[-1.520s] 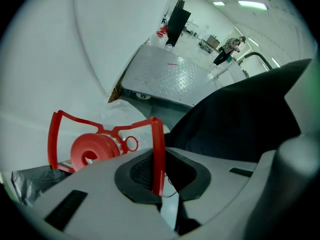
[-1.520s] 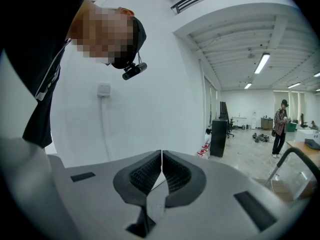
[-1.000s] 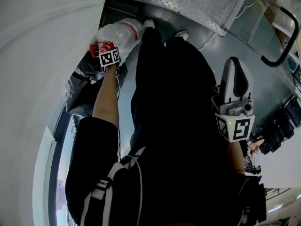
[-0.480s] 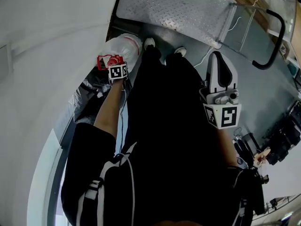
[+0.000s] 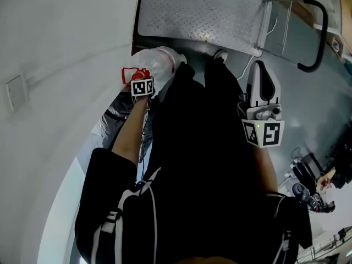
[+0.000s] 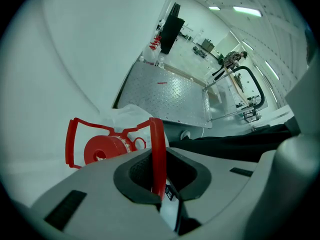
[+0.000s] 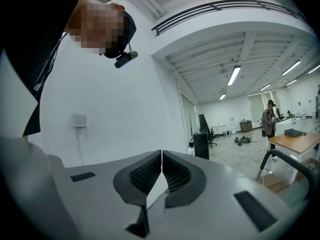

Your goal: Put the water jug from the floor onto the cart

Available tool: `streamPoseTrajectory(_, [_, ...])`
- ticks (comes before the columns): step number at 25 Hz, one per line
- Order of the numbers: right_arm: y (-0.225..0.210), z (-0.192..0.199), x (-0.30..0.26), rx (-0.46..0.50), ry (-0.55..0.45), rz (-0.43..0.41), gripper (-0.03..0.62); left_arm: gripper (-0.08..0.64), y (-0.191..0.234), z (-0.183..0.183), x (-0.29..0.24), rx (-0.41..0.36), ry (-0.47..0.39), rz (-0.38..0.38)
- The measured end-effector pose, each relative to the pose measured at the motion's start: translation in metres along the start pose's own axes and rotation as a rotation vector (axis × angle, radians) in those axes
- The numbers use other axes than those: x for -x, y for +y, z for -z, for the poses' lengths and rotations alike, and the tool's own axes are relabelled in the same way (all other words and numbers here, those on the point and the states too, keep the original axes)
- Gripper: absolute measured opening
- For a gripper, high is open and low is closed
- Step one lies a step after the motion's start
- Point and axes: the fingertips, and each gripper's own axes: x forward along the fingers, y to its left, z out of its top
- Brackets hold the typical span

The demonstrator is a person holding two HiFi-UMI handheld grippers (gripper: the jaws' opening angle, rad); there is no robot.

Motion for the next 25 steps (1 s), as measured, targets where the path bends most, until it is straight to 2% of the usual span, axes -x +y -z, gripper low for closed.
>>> streamPoseTrajectory(4, [-0.024,-0.007,0.003,-0.011,-0.043,0.030,0.018,0.043,-0.024,-0.026,0.002,-0.027,-0.016,0.016])
streamPoseTrajectory(12, [-0.082,-0.023,0.014,-0.050,-0.098,0.065,0.018,0.043,-0.082,-0.086,0.023,-0.166,-0.054,-0.045])
streamPoseTrajectory(15, [-0.114,-0.014,0.008,-0.061,-0.092,0.069,0.018,0.043,-0.103,-0.120,0.017,-0.217,-0.082,-0.091])
streamPoseTrajectory(20, [-0.150,-0.007,-0.005,-0.110,-0.095,0.090,0.018,0.043,-0.141,-0.187,0.009,-0.256,-0.135,-0.075])
streamPoseTrajectory(25, [-0.194,-0.009,-0.007,-0.115,-0.099,0.104,0.018,0.046,-0.174,-0.225,-0.004,-0.303,-0.100,-0.119])
